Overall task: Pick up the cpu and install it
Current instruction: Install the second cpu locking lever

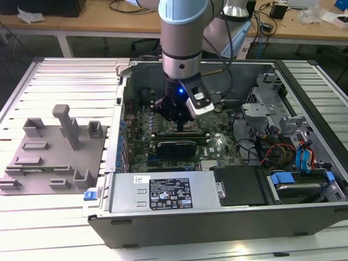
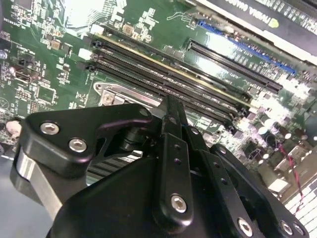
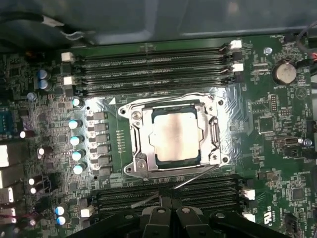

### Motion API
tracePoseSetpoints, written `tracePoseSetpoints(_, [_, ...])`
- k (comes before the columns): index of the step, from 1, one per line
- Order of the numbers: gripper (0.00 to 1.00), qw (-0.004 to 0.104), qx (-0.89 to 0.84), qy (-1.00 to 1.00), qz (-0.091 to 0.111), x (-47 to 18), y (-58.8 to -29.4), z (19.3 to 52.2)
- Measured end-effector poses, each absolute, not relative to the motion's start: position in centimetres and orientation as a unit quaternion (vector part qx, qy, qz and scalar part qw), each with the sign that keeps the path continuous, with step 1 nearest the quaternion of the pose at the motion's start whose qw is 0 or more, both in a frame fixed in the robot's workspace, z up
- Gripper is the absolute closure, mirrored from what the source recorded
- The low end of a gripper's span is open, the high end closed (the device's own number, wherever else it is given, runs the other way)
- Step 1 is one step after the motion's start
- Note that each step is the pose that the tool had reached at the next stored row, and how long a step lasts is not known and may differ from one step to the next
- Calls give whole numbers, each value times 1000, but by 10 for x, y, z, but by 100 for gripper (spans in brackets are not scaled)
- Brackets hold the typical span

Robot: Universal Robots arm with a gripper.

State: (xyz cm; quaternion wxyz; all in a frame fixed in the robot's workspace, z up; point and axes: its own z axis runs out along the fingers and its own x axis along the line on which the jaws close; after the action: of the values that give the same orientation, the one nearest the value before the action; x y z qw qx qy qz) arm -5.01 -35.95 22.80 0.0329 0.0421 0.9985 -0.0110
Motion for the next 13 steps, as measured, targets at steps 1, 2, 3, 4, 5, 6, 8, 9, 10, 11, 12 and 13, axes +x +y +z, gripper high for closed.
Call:
tracePoseSetpoints(1, [89,33,35,999,-11,-50,-359,228])
tracePoseSetpoints(2, [89,33,27,999,-10,-50,-359,228])
tracePoseSetpoints(3, [89,33,16,999,-10,-50,-360,227])
tracePoseSetpoints(4, [89,33,0,999,-10,-50,-360,227])
tracePoseSetpoints(5, [89,33,-5,999,-10,-50,-360,227])
tracePoseSetpoints(6, [89,33,-5,999,-9,-50,-360,227])
tracePoseSetpoints(8, [89,33,-5,999,-9,-50,-360,227])
tracePoseSetpoints(9, [89,33,-5,999,-9,-51,-360,227])
tracePoseSetpoints(10, [89,34,-5,999,-9,-52,-360,226])
tracePoseSetpoints(11, [89,34,-5,999,-9,-54,-360,225])
tracePoseSetpoints(12, [89,34,-5,999,-9,-56,-360,224])
tracePoseSetpoints(13, [89,35,-5,999,-9,-58,-360,222])
